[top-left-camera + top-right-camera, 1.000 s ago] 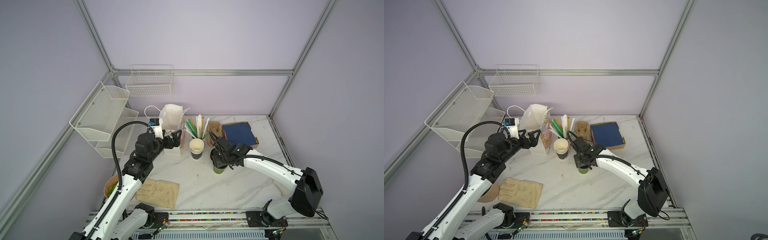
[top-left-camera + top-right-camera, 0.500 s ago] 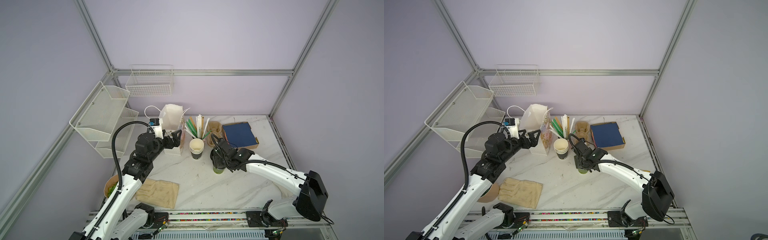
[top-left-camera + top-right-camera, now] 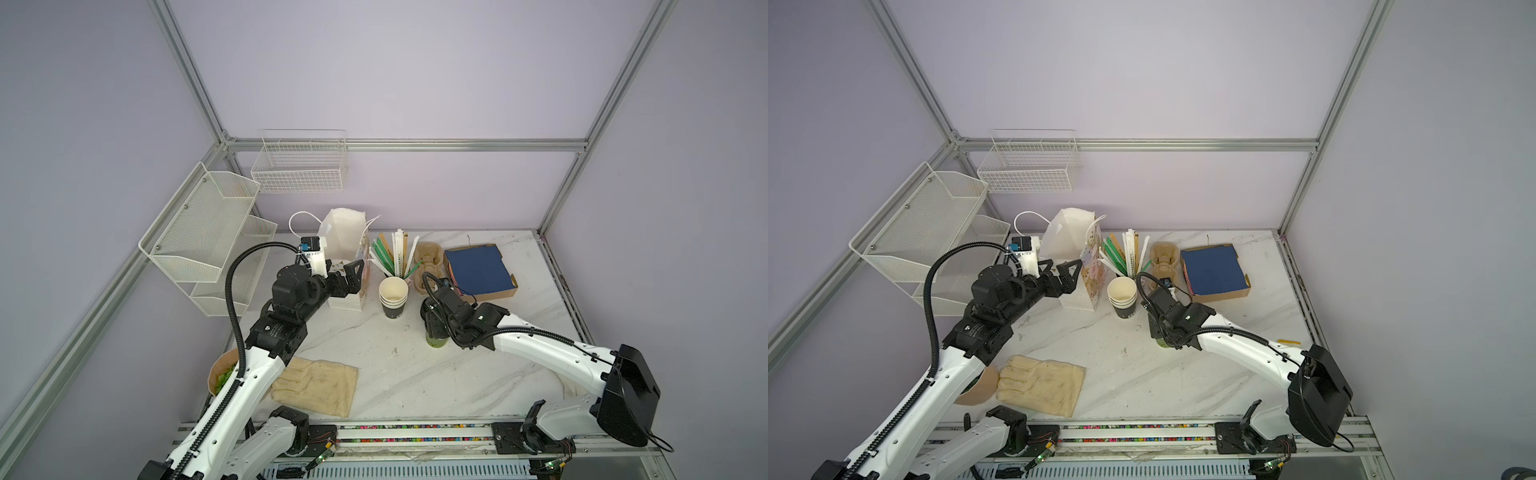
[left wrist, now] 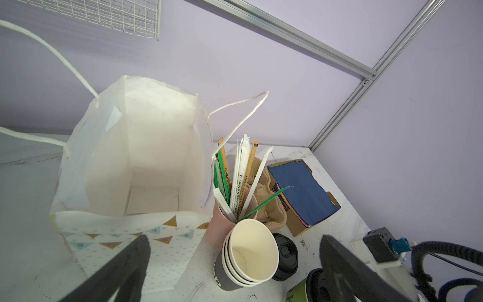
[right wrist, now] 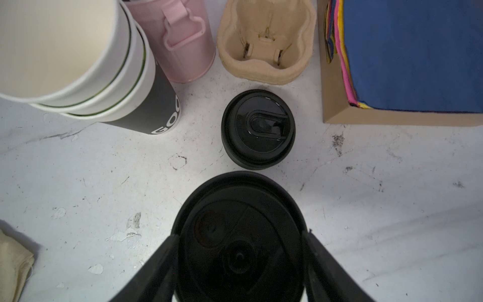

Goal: Pack a coffee takeout order
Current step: Close the lid on the coffee cup.

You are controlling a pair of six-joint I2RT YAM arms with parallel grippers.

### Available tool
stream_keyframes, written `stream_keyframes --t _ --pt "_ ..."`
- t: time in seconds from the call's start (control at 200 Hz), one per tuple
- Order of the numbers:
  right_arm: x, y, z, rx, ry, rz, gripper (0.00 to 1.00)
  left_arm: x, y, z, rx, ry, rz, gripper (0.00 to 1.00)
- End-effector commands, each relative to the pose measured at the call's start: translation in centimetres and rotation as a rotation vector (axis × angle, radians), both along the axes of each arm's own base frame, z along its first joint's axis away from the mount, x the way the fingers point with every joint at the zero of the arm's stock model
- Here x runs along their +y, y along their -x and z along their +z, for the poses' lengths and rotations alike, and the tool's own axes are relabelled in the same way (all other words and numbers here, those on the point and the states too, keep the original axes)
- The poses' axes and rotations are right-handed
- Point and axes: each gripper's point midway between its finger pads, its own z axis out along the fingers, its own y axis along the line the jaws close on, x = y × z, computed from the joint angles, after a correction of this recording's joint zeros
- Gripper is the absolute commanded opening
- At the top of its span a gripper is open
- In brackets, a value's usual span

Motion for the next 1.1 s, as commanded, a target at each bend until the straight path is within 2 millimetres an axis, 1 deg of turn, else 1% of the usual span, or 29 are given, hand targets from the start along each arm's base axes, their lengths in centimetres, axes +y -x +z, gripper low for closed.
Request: stream_keyframes --t 0.0,0.225,0.32,0.4,0.465,0.51,0.555,0.56,0.6,0.615,0.75,0.845,0.935,1.095 --pt "-3.6 5.5 -7.4 0.278 0.181 -0.017 0.61 -0.1 -0.1 -0.8 0.003 0.010 -0.007 1.00" --pt "-2.7 4.8 -6.1 0.257 0.160 -0.007 0.61 -0.6 -0.2 -1.1 0.020 0.013 -0.023 1.00" --pt "-2.1 4.7 -6.1 0.263 0.142 0.005 0.61 -1.2 -0.2 -1.5 0.041 0.023 -0.037 1.00" --pt "-1.5 4.6 -6.3 0.267 0.128 0.015 0.61 -2.4 0.2 -2.2 0.100 0.034 -0.062 1.00" --pt "-1.2 4.5 -6.2 0.262 0.116 0.019 0.61 -3.5 1.2 -3.5 0.181 0.090 -0.113 1.00" --pt "-1.1 4.5 -6.2 0.257 0.105 0.020 0.61 -4.1 2.0 -5.0 0.250 0.167 -0.139 1.00" --pt "-0.9 4.5 -6.2 0.258 0.097 0.022 0.61 -5.0 3.0 -5.9 0.283 0.245 -0.186 1.00" --pt "-0.9 4.5 -6.2 0.258 0.097 0.022 0.61 -5.0 3.1 -5.7 0.282 0.256 -0.190 1.00" --pt "-0.9 4.4 -6.2 0.256 0.094 0.021 0.61 -5.5 3.9 -6.7 0.314 0.326 -0.207 1.00" --pt "-0.8 4.4 -6.2 0.256 0.093 0.021 0.61 -5.5 4.2 -7.2 0.331 0.355 -0.208 1.00" --pt "-0.5 4.6 -6.5 0.256 0.074 0.025 0.61 -5.8 6.4 -9.1 0.397 0.557 -0.203 1.00" --pt "-0.1 4.7 -7.0 0.260 0.067 0.026 0.61 -6.5 7.7 -10.5 0.446 0.689 -0.212 1.00" --pt "0.2 4.6 -7.1 0.256 0.060 0.027 0.61 -7.3 8.7 -11.7 0.504 0.753 -0.217 1.00" --pt "0.4 4.4 -7.1 0.249 0.062 0.024 0.61 -8.7 9.9 -14.1 0.576 0.787 -0.205 1.00"
